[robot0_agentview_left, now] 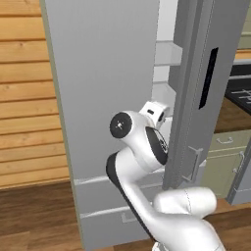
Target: Take the strawberry from the fridge and place it on top of the pancake, located on the dining counter.
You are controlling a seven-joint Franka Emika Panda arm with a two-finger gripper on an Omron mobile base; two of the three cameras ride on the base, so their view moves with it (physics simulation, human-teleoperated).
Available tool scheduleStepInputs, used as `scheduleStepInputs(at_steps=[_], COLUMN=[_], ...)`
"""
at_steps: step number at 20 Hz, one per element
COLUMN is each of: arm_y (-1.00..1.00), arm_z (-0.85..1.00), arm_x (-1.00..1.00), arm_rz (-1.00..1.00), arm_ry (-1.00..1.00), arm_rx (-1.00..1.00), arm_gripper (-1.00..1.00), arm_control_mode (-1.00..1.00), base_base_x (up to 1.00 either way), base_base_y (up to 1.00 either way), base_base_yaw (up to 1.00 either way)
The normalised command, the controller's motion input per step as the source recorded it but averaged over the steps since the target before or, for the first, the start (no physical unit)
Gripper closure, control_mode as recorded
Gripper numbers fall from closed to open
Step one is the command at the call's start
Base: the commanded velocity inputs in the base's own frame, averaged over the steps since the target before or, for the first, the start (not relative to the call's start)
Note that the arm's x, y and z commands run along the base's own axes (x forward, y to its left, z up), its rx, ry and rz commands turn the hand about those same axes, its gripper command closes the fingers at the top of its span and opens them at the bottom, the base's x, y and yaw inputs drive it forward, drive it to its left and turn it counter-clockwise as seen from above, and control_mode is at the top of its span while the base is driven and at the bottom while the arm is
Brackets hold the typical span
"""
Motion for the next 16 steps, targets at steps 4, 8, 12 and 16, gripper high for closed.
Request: scheduleStepInputs(at_steps=[4,8,12,16], arm_y=[-0.02,-0.12,-0.32,-0.44], arm_z=[-0.02,-0.05,0.0,0.0], arm_x=[0.81,0.61,0.23,0.07], arm_rz=[0.0,0.0,0.0,0.0], arm_ry=[0.0,0.0,0.0,-0.01], arm_rx=[-0.1,-0.06,-0.05,-0.01], arm_gripper=[-1.0,-1.0,-1.0,-1.0], arm_control_mode=[-1.0,-1.0,-1.0,-1.0], base_base_x=[0.0,0.0,0.0,0.0], base_base_y=[0.0,0.0,0.0,0.0], base_base_yaw=[0.0,0.0,0.0,0.0])
